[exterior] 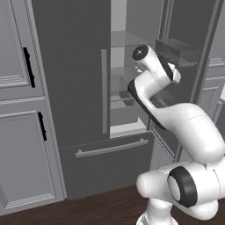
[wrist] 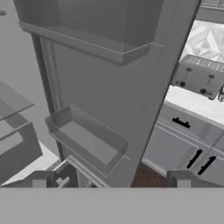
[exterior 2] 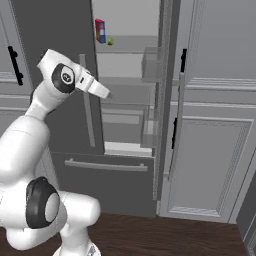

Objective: Grab a lemon wedge from the fridge and one ice cube from the ice bowl, and put them in the glass of lemonade.

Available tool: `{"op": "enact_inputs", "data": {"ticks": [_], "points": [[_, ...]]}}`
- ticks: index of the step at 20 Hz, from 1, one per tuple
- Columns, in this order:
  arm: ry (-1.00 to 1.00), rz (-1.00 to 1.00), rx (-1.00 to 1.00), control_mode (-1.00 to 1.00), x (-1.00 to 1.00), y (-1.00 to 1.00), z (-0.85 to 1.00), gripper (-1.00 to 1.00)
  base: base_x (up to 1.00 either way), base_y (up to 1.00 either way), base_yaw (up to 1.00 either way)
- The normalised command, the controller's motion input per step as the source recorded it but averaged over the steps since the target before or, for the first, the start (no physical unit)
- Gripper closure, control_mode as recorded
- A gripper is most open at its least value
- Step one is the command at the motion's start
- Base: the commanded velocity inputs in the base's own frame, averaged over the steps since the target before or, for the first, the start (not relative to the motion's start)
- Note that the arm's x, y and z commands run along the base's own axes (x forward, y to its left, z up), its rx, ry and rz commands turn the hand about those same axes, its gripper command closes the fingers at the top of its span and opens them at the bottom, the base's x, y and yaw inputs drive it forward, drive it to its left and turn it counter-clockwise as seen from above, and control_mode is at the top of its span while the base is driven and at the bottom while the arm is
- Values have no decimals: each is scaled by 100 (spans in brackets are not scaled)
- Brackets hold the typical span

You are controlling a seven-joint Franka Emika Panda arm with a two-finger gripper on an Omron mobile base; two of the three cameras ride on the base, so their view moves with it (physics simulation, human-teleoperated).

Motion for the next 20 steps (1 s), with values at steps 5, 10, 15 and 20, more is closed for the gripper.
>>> {"op": "enact_inputs", "data": {"ticks": [5,10,15,20], "points": [[0,77,27,-100,1,58,3,-100,0,0,0],[0,76,22,-100,-1,59,0,-100,0,0,0],[0,40,4,-100,-5,42,10,-100,0,0,0],[1,10,-3,-100,8,54,46,-100,0,0,0]]}}
